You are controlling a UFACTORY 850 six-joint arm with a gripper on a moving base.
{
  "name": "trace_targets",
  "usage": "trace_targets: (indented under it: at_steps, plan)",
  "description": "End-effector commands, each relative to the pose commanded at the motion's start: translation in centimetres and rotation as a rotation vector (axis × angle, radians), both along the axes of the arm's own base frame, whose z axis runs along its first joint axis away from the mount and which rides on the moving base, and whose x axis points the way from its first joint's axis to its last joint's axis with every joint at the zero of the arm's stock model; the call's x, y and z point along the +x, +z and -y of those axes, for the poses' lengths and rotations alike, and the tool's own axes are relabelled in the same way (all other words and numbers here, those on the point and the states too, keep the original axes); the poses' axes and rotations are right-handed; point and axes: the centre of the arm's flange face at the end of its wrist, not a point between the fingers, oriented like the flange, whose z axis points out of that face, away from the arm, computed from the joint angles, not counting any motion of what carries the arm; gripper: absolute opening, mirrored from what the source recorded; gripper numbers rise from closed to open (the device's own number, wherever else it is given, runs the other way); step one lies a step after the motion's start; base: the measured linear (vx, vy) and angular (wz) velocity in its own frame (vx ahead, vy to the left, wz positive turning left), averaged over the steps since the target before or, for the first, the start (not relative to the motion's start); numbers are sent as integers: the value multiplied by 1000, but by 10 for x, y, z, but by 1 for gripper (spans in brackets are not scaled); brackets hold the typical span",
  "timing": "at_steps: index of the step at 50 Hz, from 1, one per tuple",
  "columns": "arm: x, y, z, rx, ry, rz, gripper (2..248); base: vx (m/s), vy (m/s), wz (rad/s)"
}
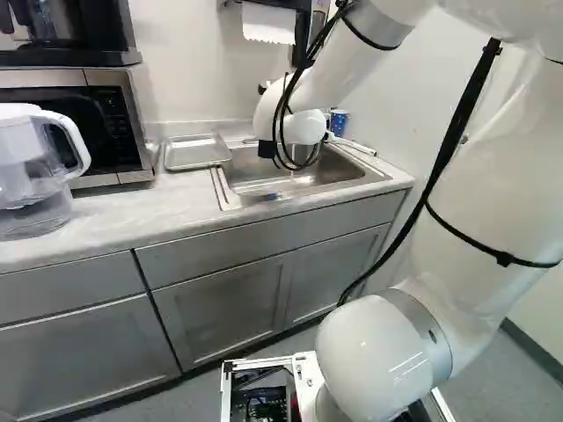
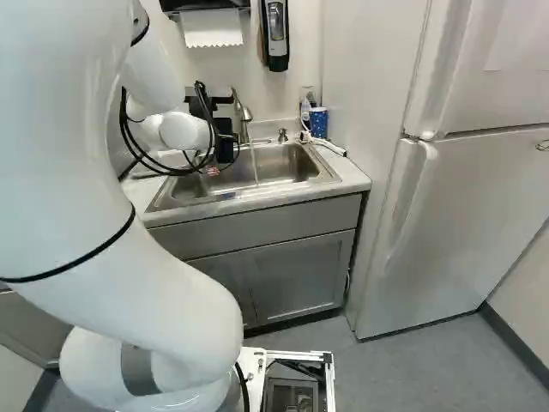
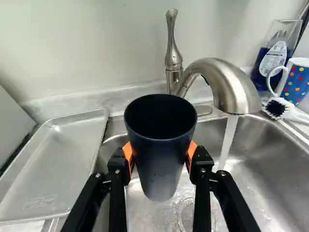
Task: Rinse the cup and place it in the tray
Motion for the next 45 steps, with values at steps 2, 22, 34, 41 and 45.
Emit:
trace_targets:
  at_steps: [2,22,34,41,45]
  plan:
    - [-1,-2,1,0,-2,2,123,0,0,0]
    - [-9,-20,8,-6,-16,-2,123,0,0,0]
    - [-15,-29,14,-10,-26,-14,123,0,0,0]
    - [-21,-29,19,-10,-35,-13,123,0,0,0]
    - [-24,-29,23,-10,-43,-13,123,0,0,0]
